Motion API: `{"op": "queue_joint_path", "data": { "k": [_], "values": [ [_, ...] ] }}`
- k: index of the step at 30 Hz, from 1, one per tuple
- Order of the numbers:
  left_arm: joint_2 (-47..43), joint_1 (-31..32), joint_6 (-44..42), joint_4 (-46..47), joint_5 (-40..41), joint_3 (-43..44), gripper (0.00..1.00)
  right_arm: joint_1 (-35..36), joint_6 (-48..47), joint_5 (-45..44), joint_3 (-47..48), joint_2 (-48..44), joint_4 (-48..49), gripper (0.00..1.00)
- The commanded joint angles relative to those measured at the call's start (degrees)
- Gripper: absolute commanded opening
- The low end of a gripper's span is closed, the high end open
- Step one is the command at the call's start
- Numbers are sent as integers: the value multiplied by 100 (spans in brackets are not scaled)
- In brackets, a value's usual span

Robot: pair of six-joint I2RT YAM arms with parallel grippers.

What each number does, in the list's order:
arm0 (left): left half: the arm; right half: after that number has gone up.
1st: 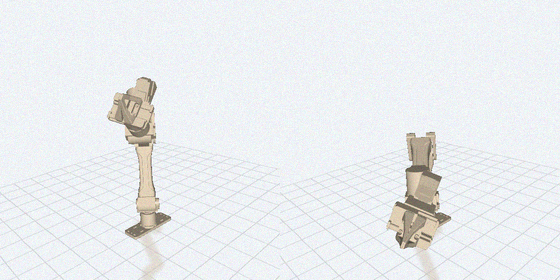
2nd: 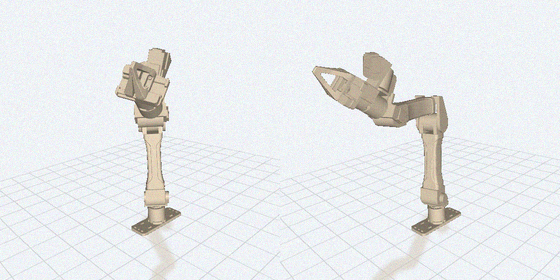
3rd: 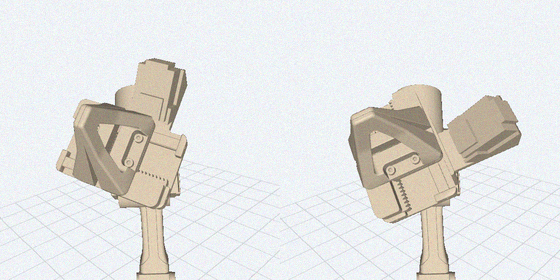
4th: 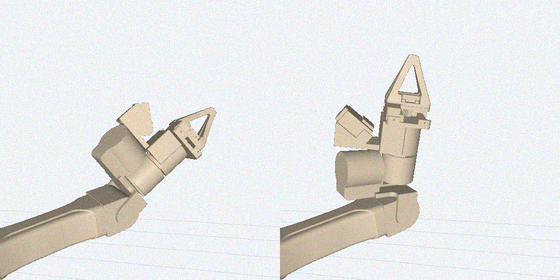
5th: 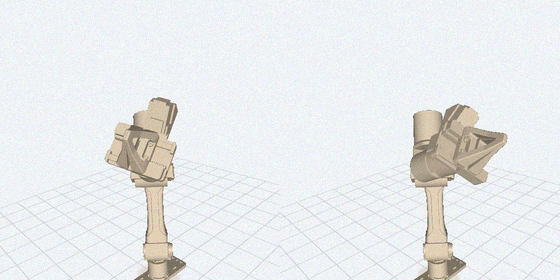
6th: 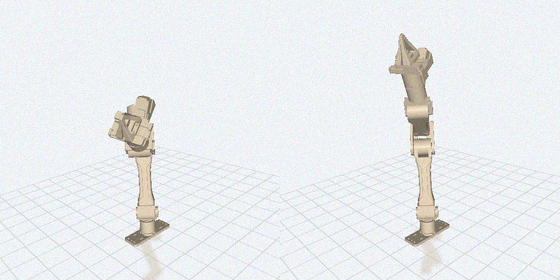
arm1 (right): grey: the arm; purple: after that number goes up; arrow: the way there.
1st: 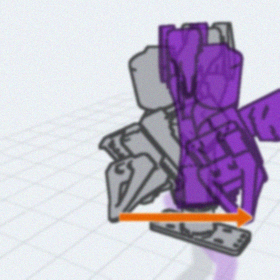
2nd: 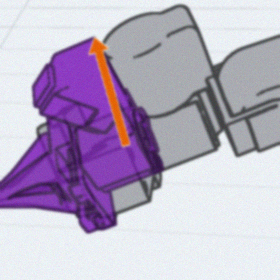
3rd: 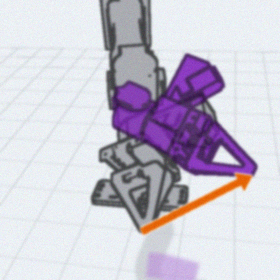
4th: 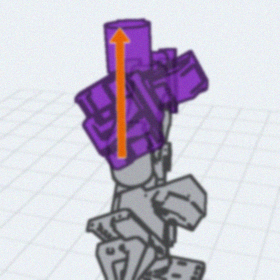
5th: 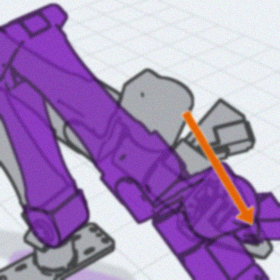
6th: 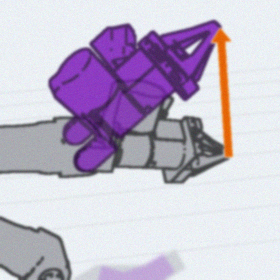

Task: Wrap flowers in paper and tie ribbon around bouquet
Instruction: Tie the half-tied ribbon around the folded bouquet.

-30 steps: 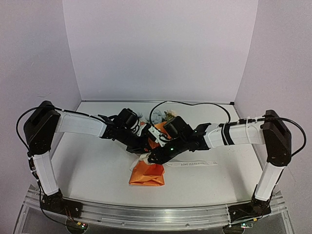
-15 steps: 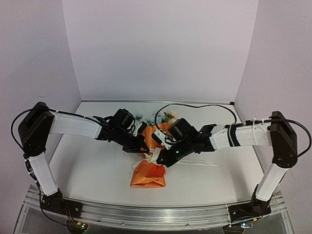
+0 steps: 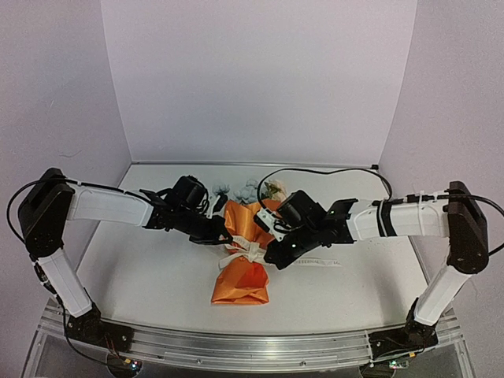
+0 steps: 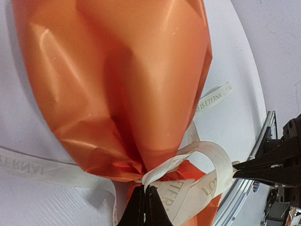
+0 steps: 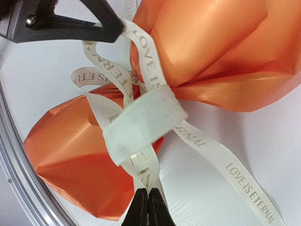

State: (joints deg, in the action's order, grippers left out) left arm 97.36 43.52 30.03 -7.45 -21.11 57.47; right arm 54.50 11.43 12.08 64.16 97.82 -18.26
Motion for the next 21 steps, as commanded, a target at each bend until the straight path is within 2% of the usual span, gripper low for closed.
{"op": "queue_joint_path", "data": {
  "k": [1, 8, 12, 21],
  "values": [
    [-501, -146, -9, 158, 329, -328, 0, -115, 83, -411, 92, -33, -216, 0],
    [-862, -348, 72, 132, 722, -779, 0, -167, 210, -785, 203, 113, -572, 0],
    [-860, -486, 85, 88, 830, -881, 0, -197, 232, -1181, 97, 62, -797, 0],
    [-698, -649, 47, -25, 1013, -910, 0, -225, 452, -1367, -341, -102, -881, 0]
  ]
}}
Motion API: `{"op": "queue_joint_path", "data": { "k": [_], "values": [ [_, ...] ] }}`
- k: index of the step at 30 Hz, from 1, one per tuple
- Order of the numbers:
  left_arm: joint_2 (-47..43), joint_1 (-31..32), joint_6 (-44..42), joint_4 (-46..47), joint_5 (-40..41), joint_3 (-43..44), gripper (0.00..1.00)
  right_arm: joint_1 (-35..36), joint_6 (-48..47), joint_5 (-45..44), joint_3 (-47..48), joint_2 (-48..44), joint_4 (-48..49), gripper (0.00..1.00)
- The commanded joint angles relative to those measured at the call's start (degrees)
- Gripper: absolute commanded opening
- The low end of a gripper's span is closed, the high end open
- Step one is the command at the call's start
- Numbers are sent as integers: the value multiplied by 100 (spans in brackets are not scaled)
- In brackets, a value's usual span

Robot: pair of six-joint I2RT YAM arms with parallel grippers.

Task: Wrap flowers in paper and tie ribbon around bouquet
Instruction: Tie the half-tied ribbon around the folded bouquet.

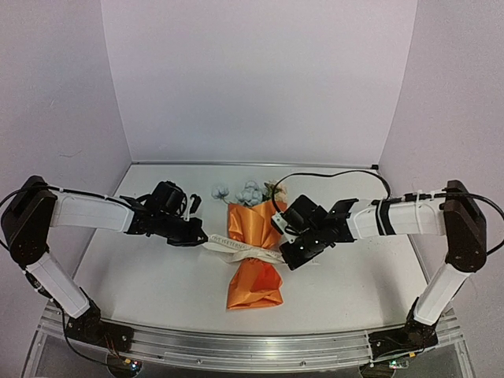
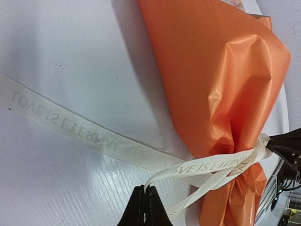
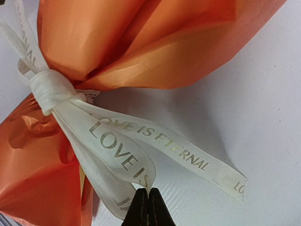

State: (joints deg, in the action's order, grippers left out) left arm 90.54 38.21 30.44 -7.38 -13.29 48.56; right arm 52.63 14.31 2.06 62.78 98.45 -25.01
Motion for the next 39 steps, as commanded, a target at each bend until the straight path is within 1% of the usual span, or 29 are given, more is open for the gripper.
{"op": "queue_joint_path", "data": {
  "k": [1, 3, 5, 6, 8, 11, 14, 19, 22, 26, 31, 35, 39],
  "values": [
    [8, -160, 28, -49, 228, -28, 0, -36, 189, -435, -257, -182, -204, 0],
    [44, -238, 38, -27, 143, -49, 0, -36, 228, -434, -355, -202, -160, 0],
    [87, -261, 34, 12, 81, -44, 0, -35, 284, -290, -386, -201, -44, 0],
    [116, -262, 13, 26, 10, -30, 0, -28, 283, -77, -407, -210, 46, 0],
    [201, -262, -18, 1, -14, 14, 0, 13, 260, -4, -458, -256, 211, 0],
    [257, -307, -32, -57, 82, 24, 0, 45, 148, -151, -516, -373, 235, 0],
    [250, -428, -58, -61, 13, 15, 0, 41, 131, -206, -598, -473, 249, 0],
    [384, -527, -202, -128, -124, 234, 0, 49, 365, -59, -521, -242, 293, 0],
    [475, -604, -268, -202, -131, 371, 0, 138, 575, 23, -529, -109, 479, 0],
    [540, -1085, -280, -241, -350, 359, 0, 352, 692, -461, -647, -124, 557, 0],
    [652, -1292, -278, -484, -248, 392, 0, 370, 849, -1450, -1014, -332, 506, 0],
    [737, -1526, -78, -442, -299, 289, 0, 382, 944, -1475, -1174, -423, 494, 0],
    [739, -1612, 4, -429, -229, 301, 0, 461, 1081, -1472, -1294, -378, 498, 0]
  ]
}}
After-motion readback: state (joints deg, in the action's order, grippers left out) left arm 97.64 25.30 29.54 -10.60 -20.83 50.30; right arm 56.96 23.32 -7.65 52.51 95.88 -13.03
